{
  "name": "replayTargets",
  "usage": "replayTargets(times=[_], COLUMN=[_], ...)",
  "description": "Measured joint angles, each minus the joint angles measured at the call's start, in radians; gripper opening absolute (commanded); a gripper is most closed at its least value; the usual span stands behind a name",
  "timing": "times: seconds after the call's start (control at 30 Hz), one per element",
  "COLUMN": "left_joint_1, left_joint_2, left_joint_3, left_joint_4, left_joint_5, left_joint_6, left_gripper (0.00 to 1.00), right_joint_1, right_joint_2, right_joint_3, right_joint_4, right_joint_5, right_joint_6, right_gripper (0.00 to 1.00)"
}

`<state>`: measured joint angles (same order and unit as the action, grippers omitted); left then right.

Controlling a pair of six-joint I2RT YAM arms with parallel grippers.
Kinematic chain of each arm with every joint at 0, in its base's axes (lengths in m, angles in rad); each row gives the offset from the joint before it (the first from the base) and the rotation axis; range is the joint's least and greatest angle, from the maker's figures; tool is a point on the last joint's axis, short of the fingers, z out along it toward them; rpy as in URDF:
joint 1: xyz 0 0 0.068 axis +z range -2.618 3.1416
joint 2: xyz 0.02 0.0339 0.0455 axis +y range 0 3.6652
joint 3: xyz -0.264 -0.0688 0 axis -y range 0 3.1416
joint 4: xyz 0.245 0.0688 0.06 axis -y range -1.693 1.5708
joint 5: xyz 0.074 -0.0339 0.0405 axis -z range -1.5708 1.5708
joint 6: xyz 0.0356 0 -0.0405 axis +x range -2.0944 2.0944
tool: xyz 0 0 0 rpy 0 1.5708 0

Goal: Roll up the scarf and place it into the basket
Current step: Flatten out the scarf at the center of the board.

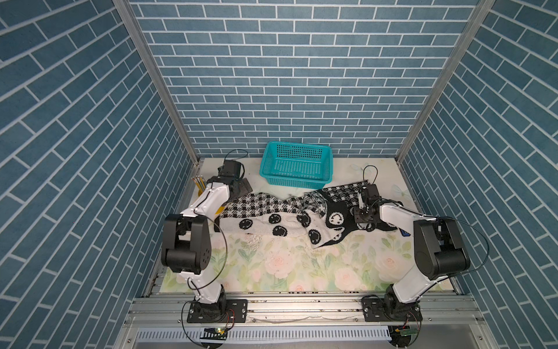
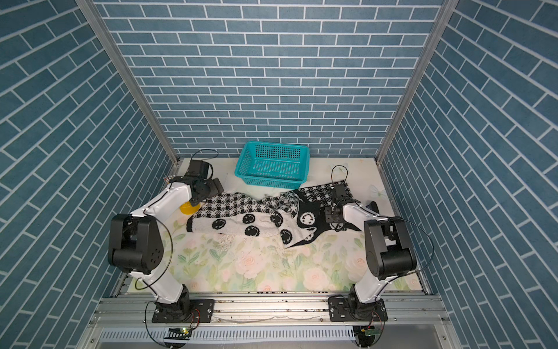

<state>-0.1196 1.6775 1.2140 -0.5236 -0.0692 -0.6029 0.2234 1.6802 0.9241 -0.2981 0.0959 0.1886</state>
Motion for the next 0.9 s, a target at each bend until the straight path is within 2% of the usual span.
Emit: replayTargets(times=[0.1, 0.2, 0.43, 0.57, 0.67, 0.87, 0.9], left_joint_1=[-0.005, -0.005, -0.007, -0.014, -0.021, -0.023, -0.023], left_joint_2=[-0.066, -0.096, -0.095, -0.09, -0.094, -0.112, -0.112], left_joint_3=[-0.168, -0.255, -0.27, -0.255, -0.233, -0.214, -0.209], left_joint_4=[-0.004, -0.017, -0.024, -0.033, -0.035, -0.043, -0.044], left_joint_5=[0.041, 0.063, 0.088, 0.103, 0.108, 0.122, 0.123], left_joint_6=[-0.012, -0.015, -0.013, -0.01, -0.006, 0.008, 0.011], left_gripper=[1.0, 1.0, 1.0, 1.0, 1.0, 1.0, 1.0], right_joint_1=[-0.023, -0.048, -0.166, -0.197, -0.139, 0.126, 0.158], right_joint_2=[0.035, 0.058, 0.155, 0.17, 0.066, -0.221, -0.244], right_joint_3=[0.011, 0.037, 0.16, 0.221, 0.203, 0.167, 0.16], right_joint_4=[0.022, 0.02, -0.039, -0.078, -0.1, -0.16, -0.174], right_joint_5=[0.008, 0.056, 0.277, 0.312, 0.305, 0.274, 0.268], right_joint_6=[0.024, 0.043, 0.04, 0.02, 0.014, 0.037, 0.047], right_gripper=[0.46, 0.49, 0.49, 0.51, 0.52, 0.55, 0.58])
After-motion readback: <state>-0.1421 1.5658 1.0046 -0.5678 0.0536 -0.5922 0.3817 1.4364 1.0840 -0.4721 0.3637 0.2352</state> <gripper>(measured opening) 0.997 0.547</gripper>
